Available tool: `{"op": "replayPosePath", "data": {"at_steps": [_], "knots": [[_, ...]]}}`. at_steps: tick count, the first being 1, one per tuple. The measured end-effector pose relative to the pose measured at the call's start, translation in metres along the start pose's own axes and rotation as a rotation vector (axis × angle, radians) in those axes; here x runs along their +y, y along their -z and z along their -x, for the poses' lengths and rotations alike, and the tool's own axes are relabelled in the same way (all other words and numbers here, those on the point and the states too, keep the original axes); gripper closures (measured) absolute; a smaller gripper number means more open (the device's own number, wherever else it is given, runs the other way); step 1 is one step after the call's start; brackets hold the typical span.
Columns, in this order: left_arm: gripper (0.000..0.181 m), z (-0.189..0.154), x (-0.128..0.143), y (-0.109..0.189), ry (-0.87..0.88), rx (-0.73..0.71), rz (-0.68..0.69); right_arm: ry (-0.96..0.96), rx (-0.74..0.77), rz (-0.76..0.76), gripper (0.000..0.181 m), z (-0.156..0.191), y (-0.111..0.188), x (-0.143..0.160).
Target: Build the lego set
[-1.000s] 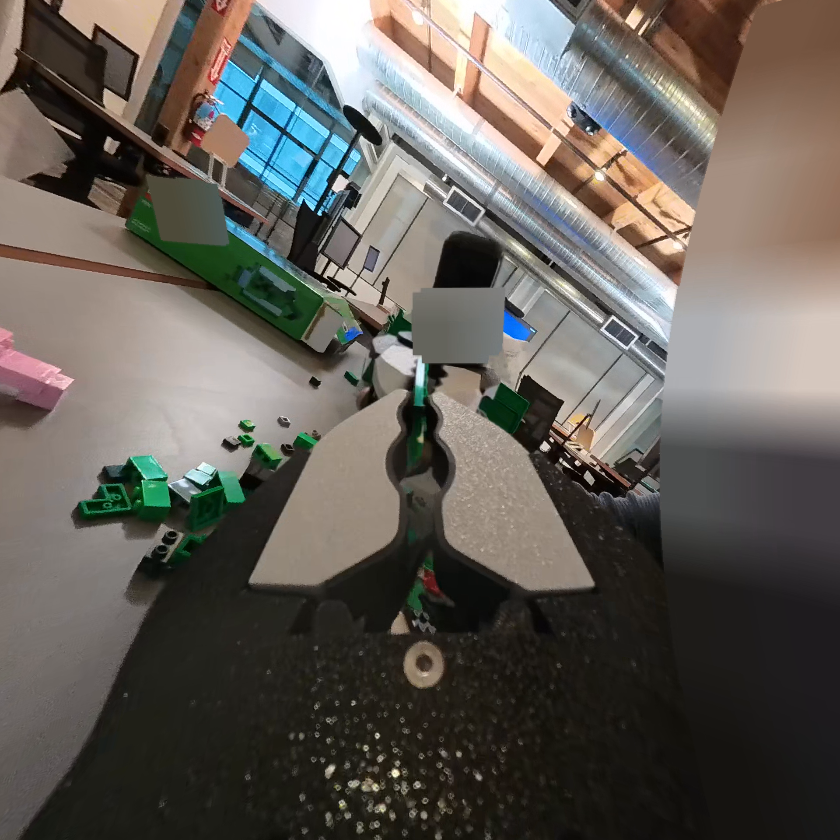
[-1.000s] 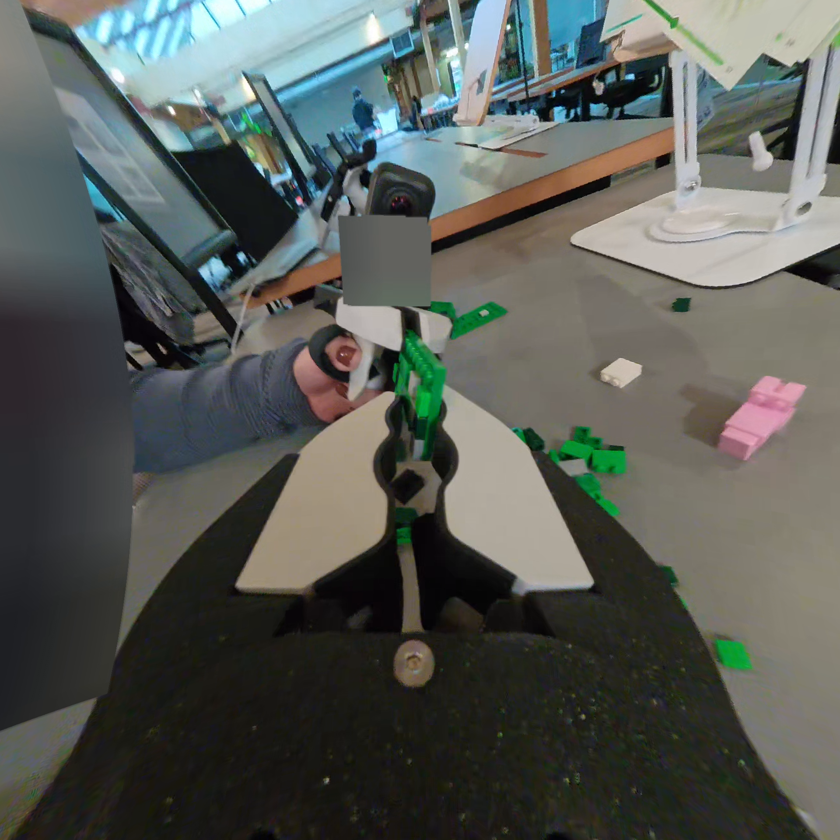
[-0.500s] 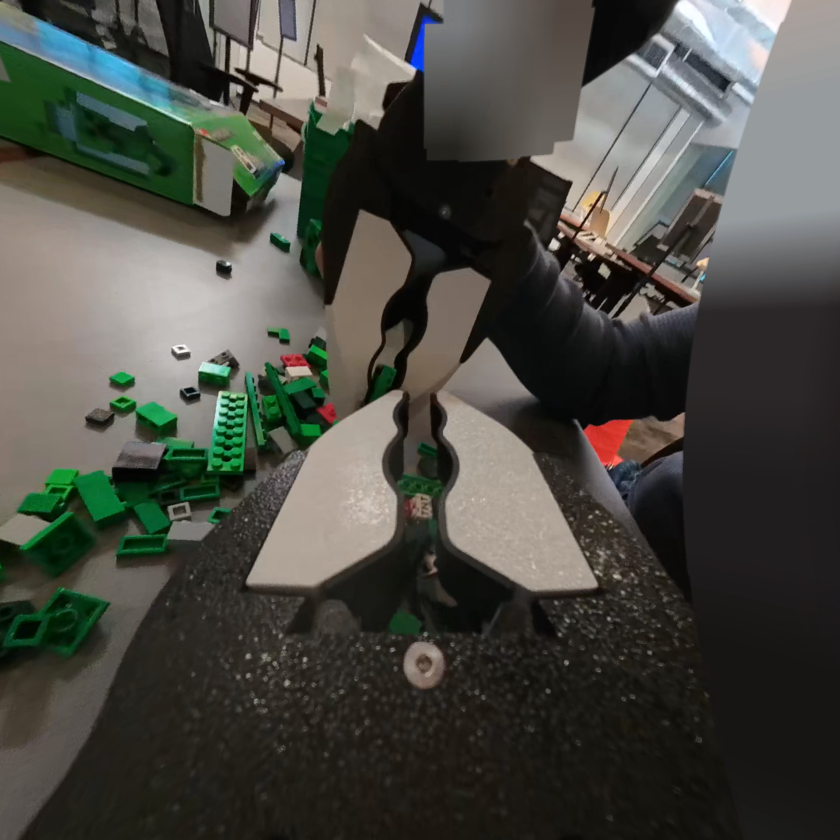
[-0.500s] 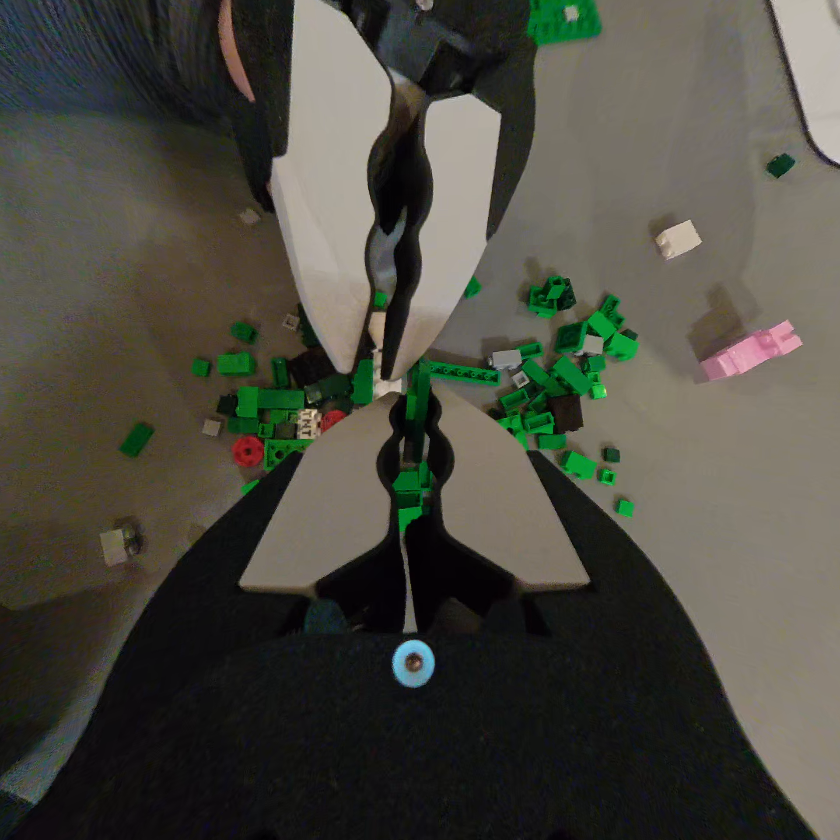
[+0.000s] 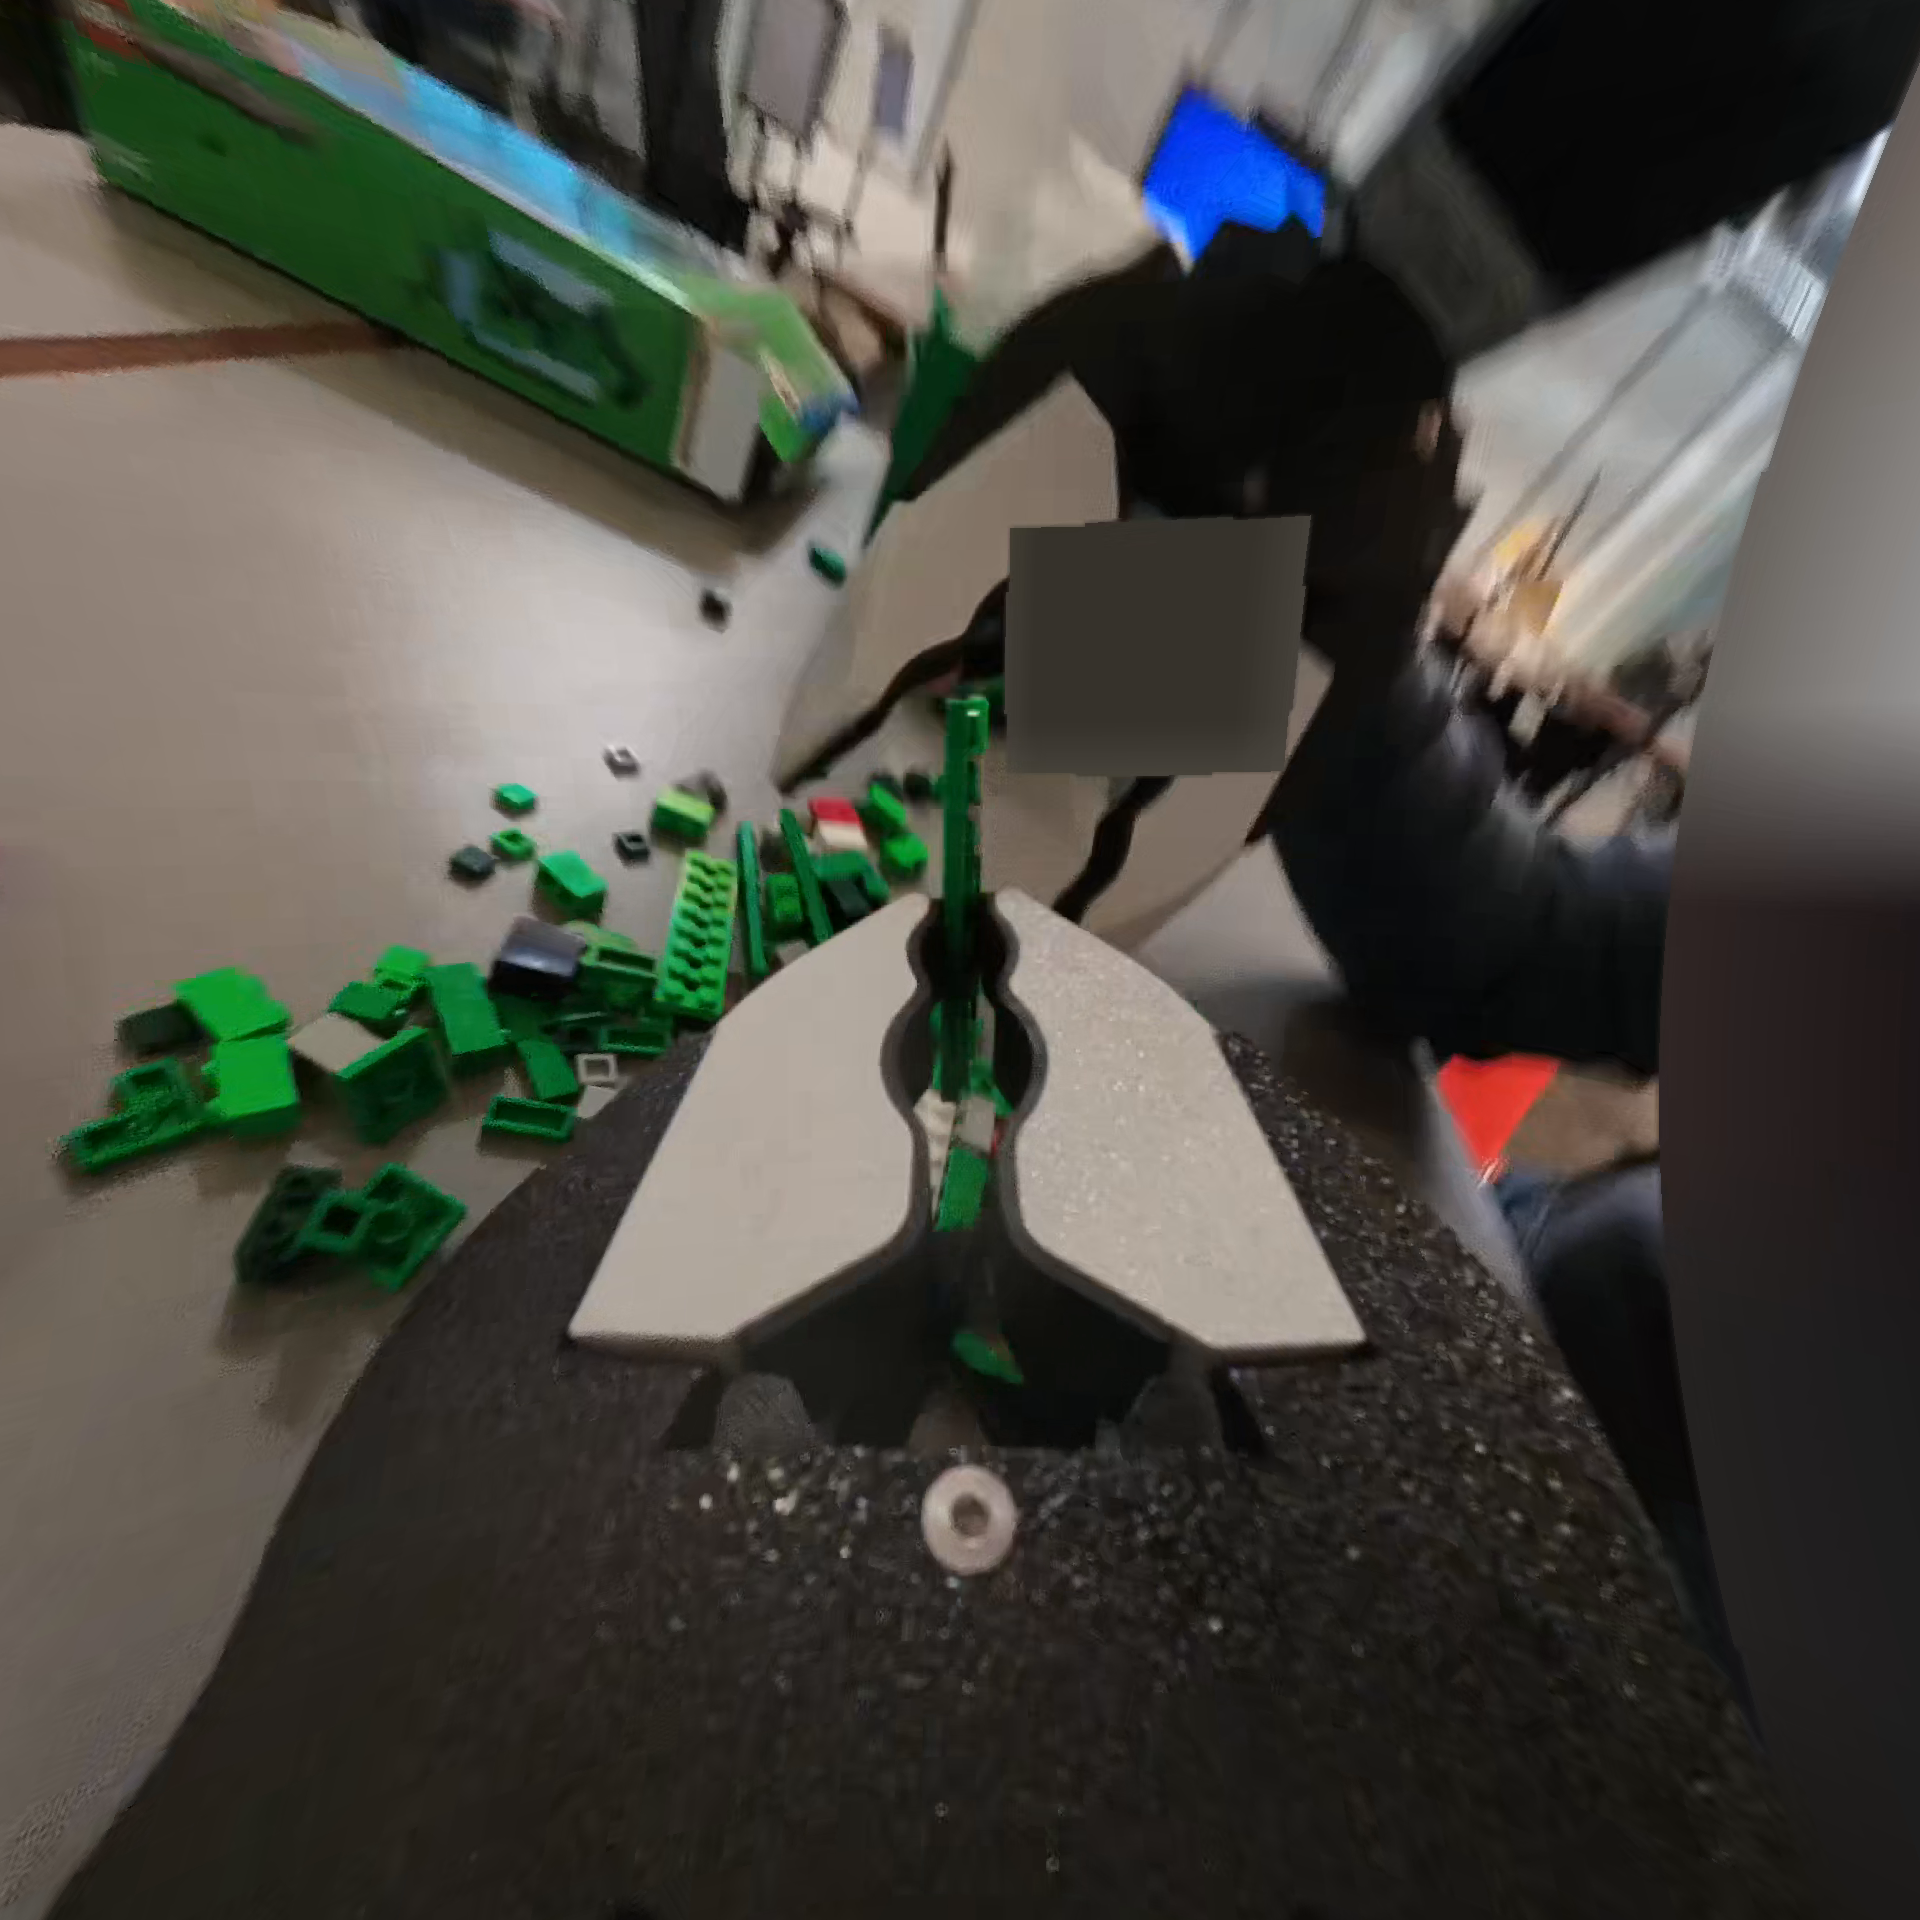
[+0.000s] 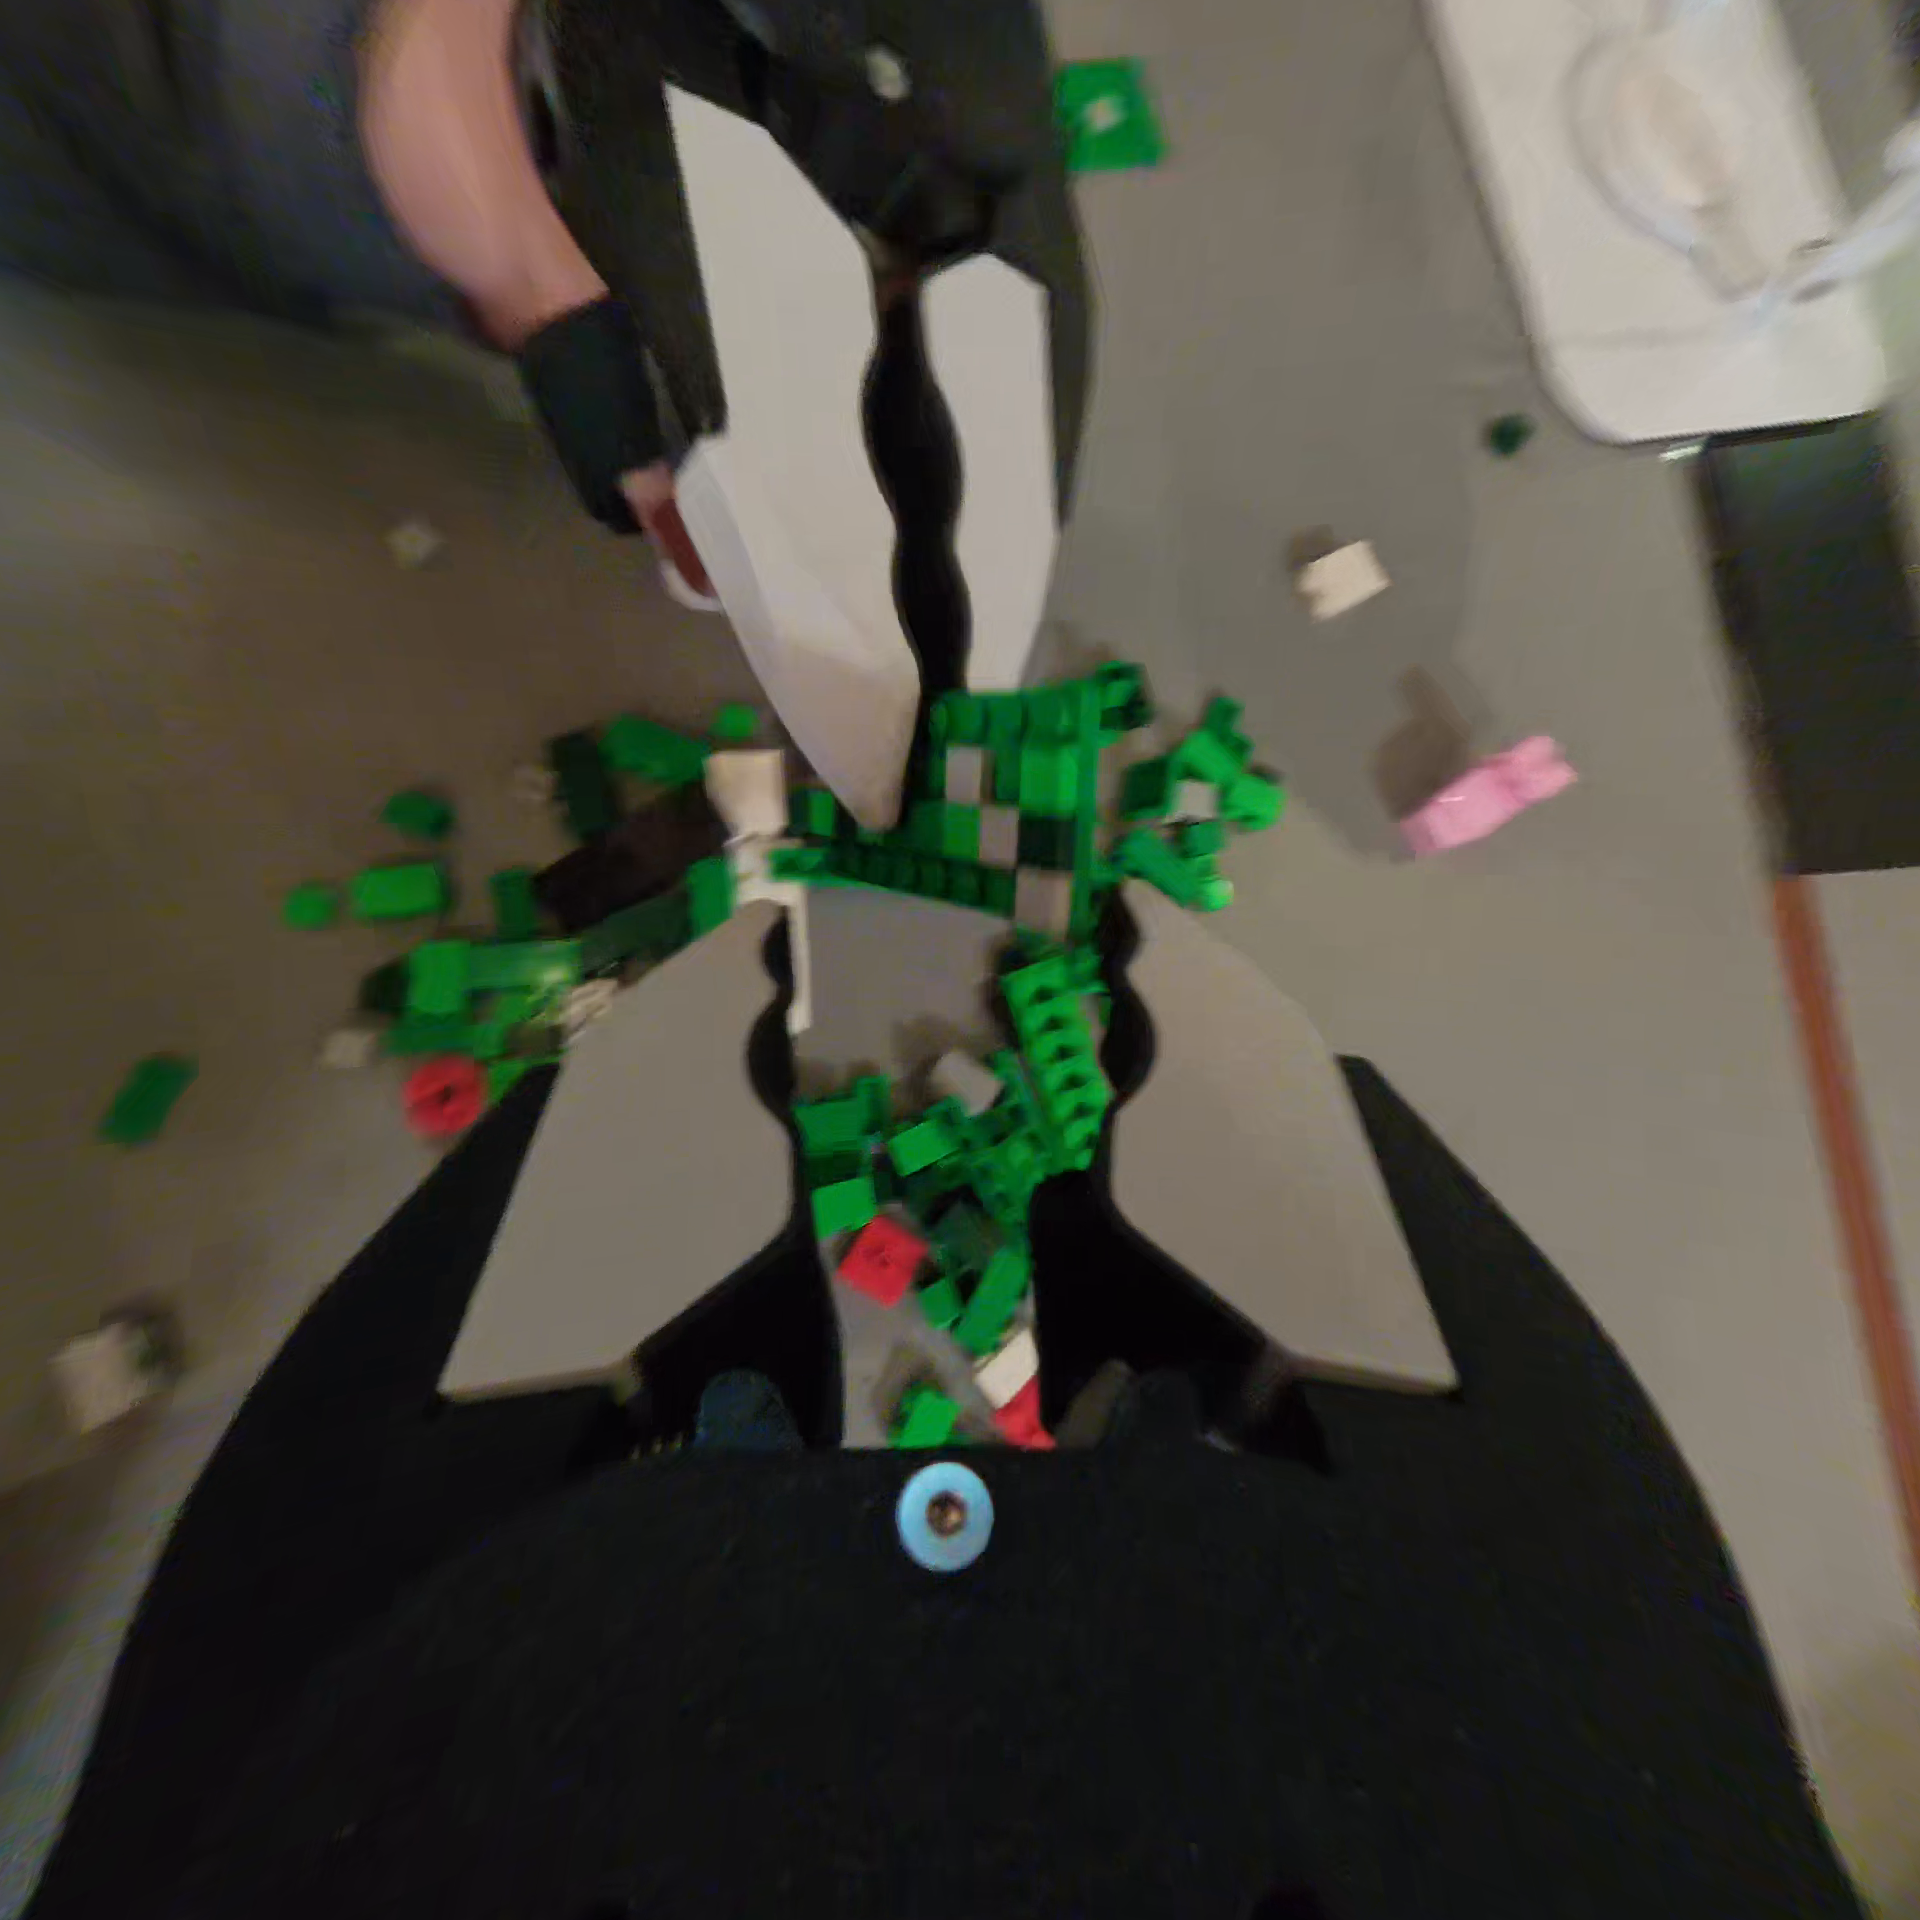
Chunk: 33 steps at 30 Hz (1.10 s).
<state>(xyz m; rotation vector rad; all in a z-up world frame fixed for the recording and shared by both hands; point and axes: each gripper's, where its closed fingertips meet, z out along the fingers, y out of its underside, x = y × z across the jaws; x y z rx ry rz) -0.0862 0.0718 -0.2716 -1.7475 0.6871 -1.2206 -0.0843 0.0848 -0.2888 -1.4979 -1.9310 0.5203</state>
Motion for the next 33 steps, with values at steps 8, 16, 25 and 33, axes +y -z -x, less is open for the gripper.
{"op": "replayPosePath", "data": {"at_steps": [8, 16, 25, 33], "knots": [[0.176, 0.030, -0.013, 0.025, 0.314, -0.027, -0.182, 0.158, 0.436, -0.113, 0.100, -0.038, -0.033, -0.034], [0.175, 0.031, -0.010, 0.022, 0.346, 0.001, -0.190, 0.319, 0.675, 0.011, 0.080, -0.052, -0.053, -0.022], [0.176, 0.029, 0.003, 0.008, 0.238, -0.049, -0.080, 0.285, 0.637, 0.024, 0.086, -0.048, -0.057, -0.020], [0.176, 0.034, 0.003, 0.011, 0.235, -0.082, -0.087, 0.284, 0.687, 0.054, 0.071, -0.054, -0.054, -0.019]]}}
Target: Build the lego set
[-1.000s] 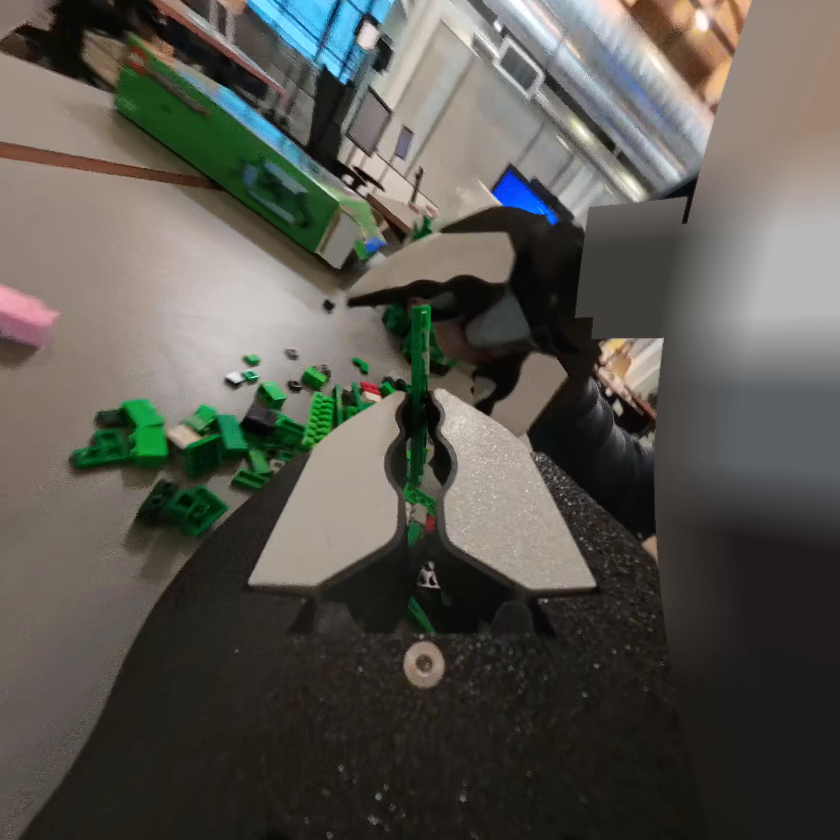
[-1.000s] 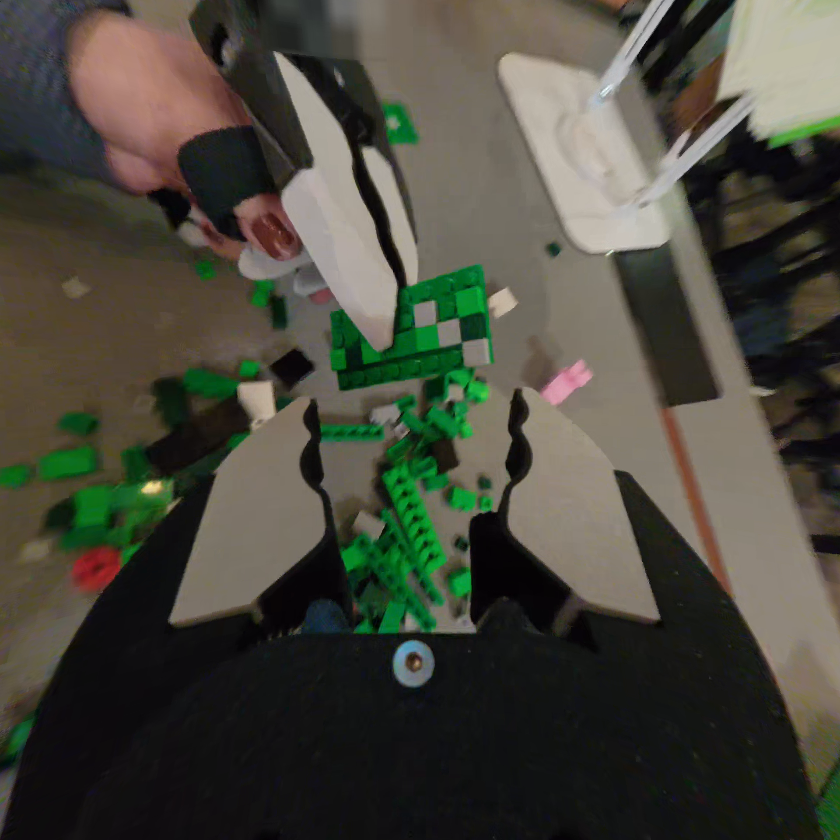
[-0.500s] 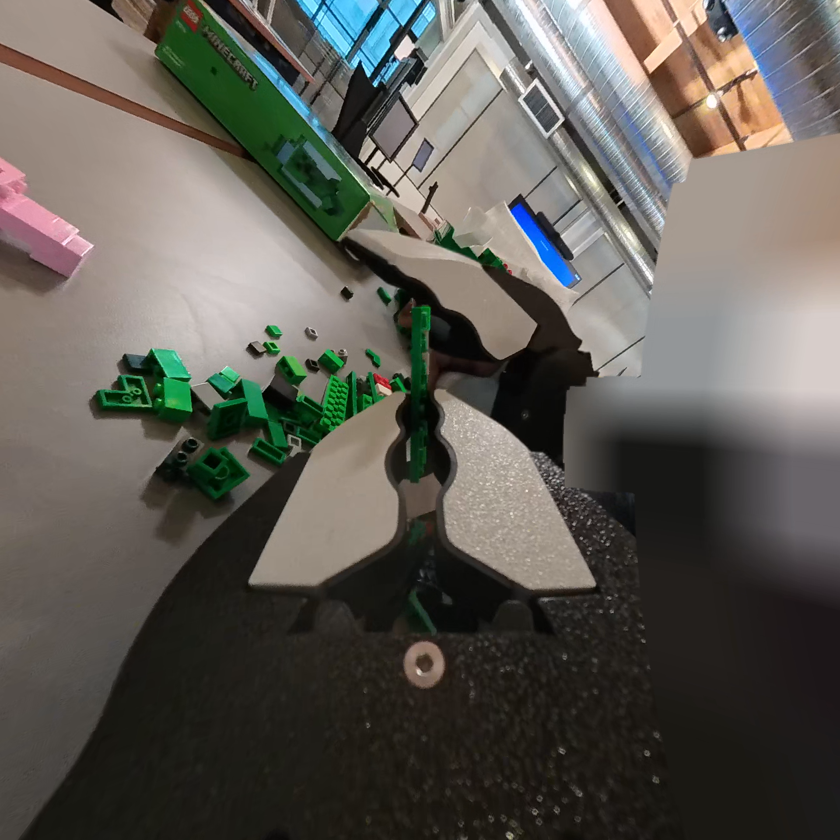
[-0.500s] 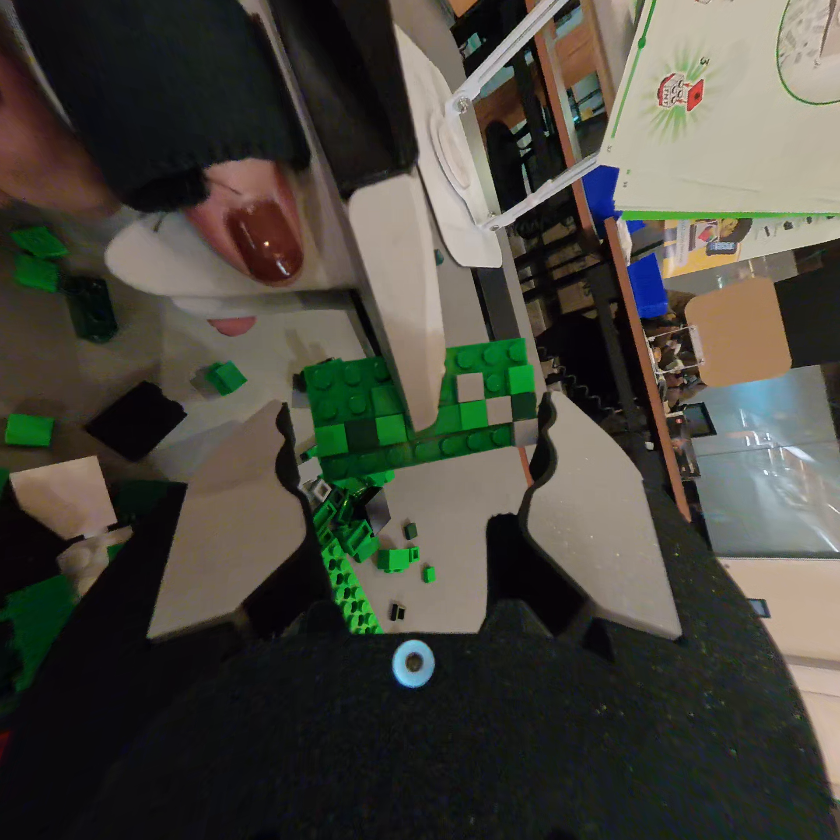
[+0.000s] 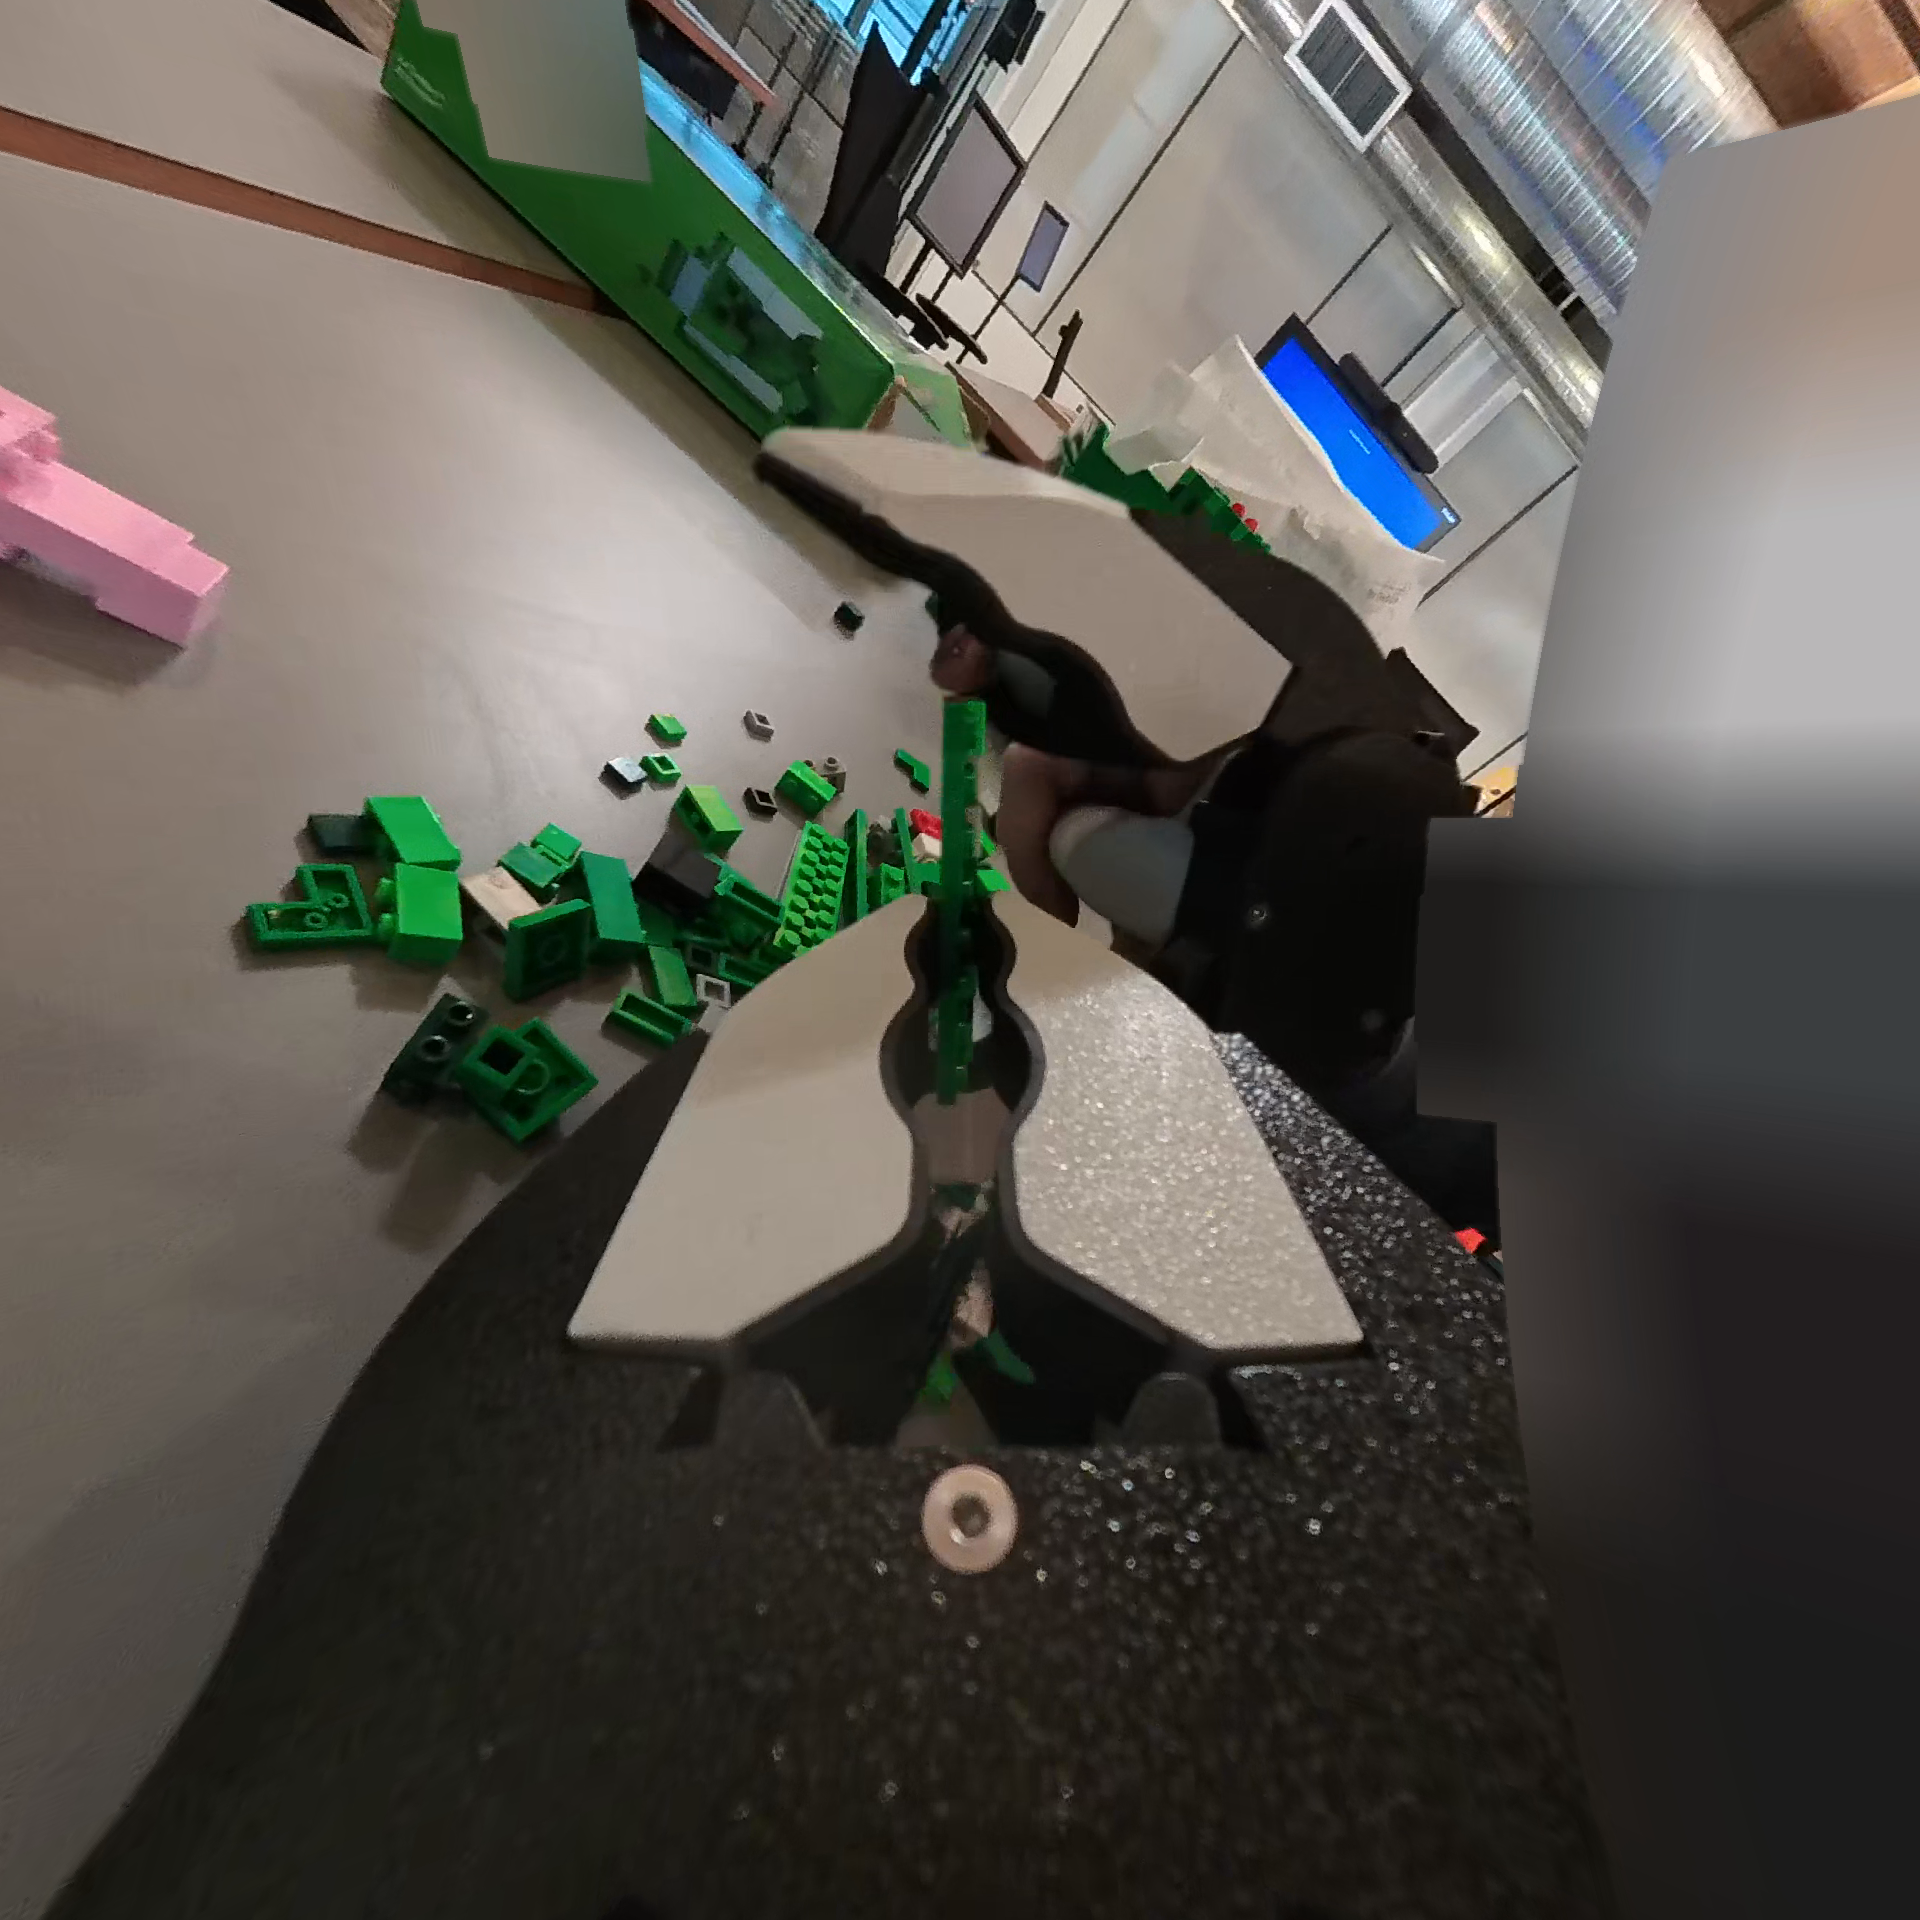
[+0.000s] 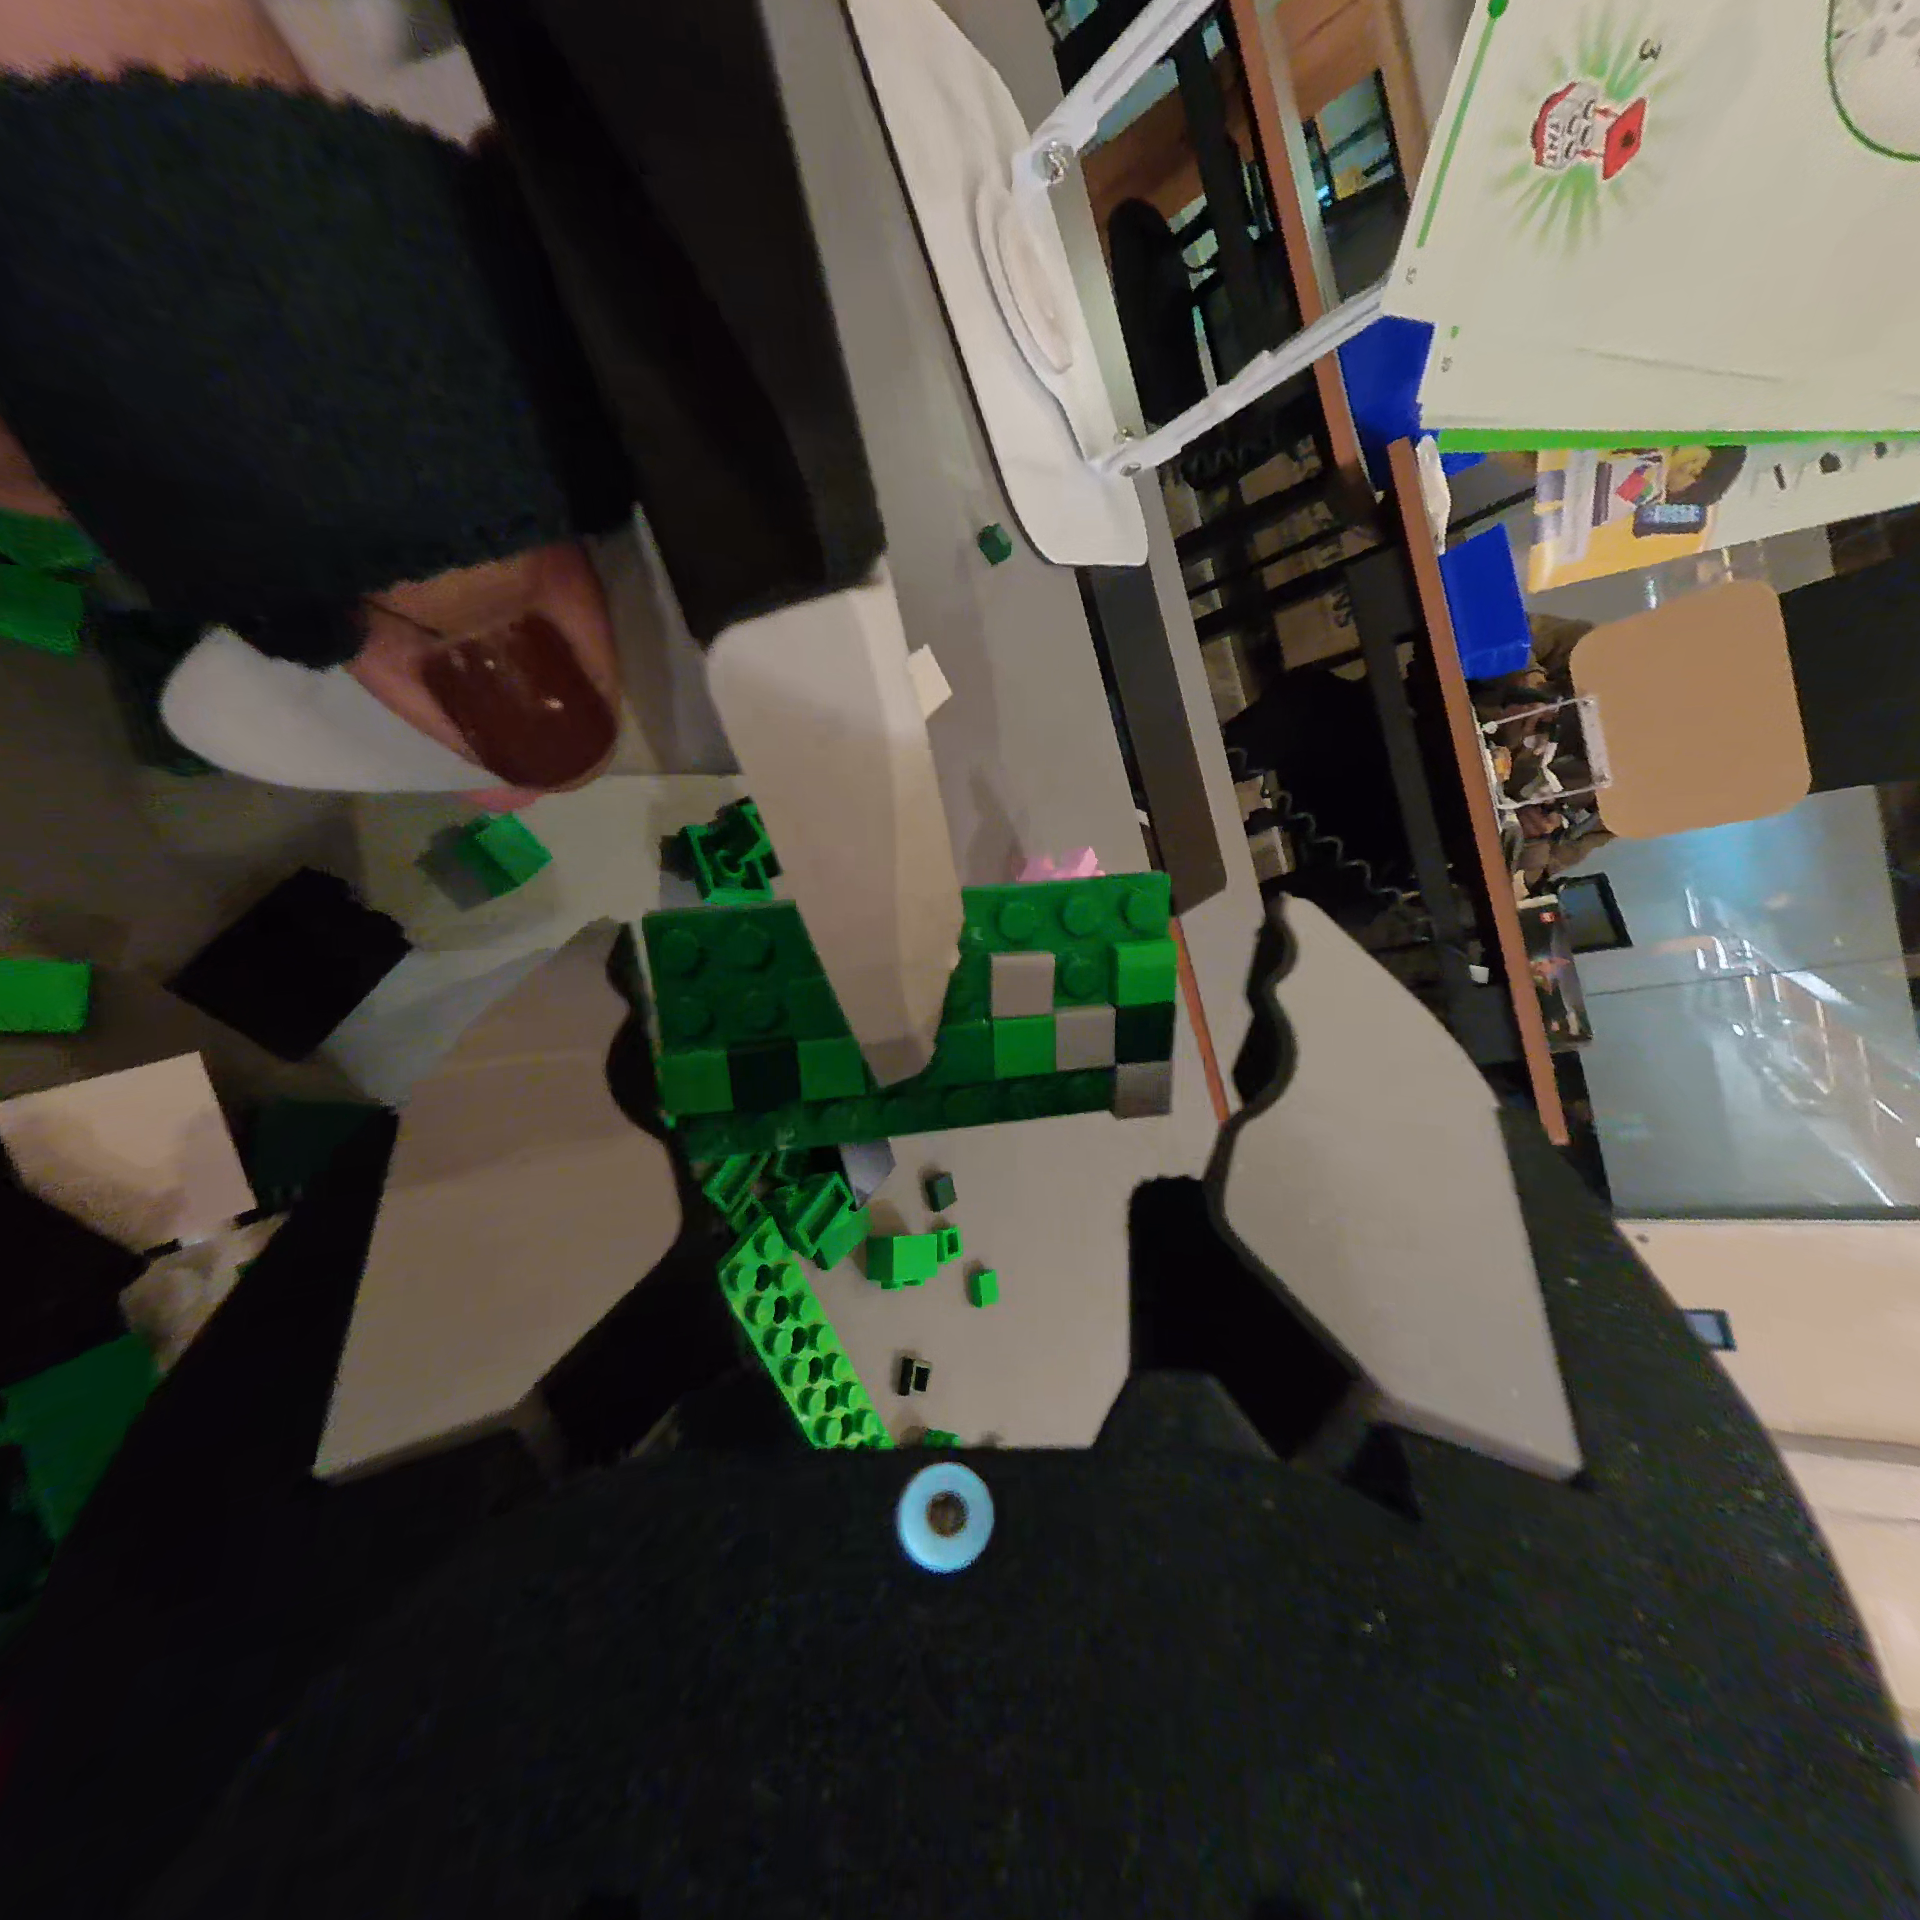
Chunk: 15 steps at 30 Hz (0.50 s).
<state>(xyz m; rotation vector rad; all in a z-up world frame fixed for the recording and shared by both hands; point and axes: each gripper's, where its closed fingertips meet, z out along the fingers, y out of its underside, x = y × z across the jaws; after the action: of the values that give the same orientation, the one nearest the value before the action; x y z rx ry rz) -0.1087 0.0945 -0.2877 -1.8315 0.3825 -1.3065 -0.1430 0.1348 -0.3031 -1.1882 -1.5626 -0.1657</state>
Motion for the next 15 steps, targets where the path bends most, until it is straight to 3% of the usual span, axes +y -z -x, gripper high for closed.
{"op": "replayPosePath", "data": {"at_steps": [3, 9, 15], "knots": [[0.176, -0.0005, -0.0003, 0.0000, -0.004, 0.004, -0.002, -0.005, -0.037, 0.010, 0.069, 0.0071, -0.0013, 0.0000], [0.176, 0.0001, 0.0011, -0.0008, -0.014, -0.006, 0.005, 0.026, -0.007, 0.043, 0.088, 0.0034, -0.0011, 0.0065], [0.176, -0.0002, 0.0007, -0.0002, -0.021, -0.003, 0.000, 0.035, -0.017, 0.057, 0.089, 0.0031, -0.0003, 0.0084]]}}
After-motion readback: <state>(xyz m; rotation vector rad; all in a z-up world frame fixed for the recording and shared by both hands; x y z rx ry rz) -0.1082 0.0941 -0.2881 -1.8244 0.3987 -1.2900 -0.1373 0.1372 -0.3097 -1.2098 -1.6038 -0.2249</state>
